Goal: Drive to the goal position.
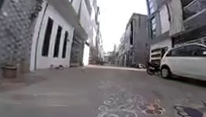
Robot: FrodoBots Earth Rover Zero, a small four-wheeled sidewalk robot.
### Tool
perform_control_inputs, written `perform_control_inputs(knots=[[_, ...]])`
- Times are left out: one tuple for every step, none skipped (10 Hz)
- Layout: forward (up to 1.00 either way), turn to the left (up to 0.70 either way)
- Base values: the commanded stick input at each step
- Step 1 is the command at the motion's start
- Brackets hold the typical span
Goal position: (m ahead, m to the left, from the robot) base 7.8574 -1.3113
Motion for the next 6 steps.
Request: perform_control_inputs(knots=[[1.00,0.06],[1.00,0.06],[1.00,0.06],[1.00,0.06],[1.00,0.06],[1.00,0.06]])
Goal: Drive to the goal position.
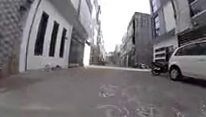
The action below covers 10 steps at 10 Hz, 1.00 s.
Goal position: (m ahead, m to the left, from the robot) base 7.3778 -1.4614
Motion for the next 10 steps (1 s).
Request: perform_control_inputs(knots=[[1.00,0.06],[1.00,0.06],[1.00,0.06],[1.00,0.06],[1.00,0.06],[1.00,0.06],[1.00,0.06],[1.00,0.01],[1.00,-0.34],[1.00,-0.34]])
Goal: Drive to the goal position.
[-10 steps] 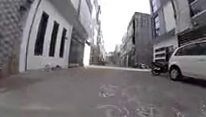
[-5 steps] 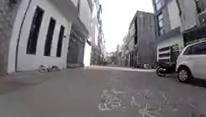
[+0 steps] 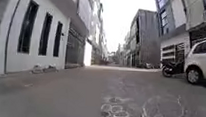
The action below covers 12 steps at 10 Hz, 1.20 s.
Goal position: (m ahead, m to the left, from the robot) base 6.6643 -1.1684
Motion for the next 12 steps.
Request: perform_control_inputs(knots=[[1.00,-0.34],[1.00,-0.34],[1.00,-0.34],[1.00,-0.34],[1.00,-0.22],[1.00,0.06],[1.00,0.06],[1.00,0.06],[1.00,0.06],[1.00,0.06],[1.00,0.06],[1.00,0.06]])
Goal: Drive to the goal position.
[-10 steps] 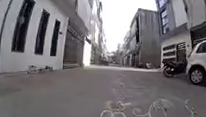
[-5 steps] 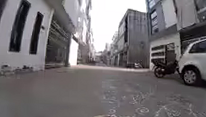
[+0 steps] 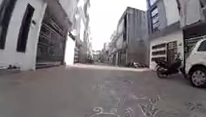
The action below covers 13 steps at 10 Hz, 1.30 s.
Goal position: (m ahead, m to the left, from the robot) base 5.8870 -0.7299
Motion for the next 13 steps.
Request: perform_control_inputs(knots=[[1.00,0.06],[1.00,0.06],[1.00,0.06],[1.00,0.06],[1.00,0.06],[1.00,0.06],[1.00,0.06],[1.00,0.06],[1.00,0.06],[1.00,0.06],[1.00,0.06],[1.00,0.06],[1.00,0.06]])
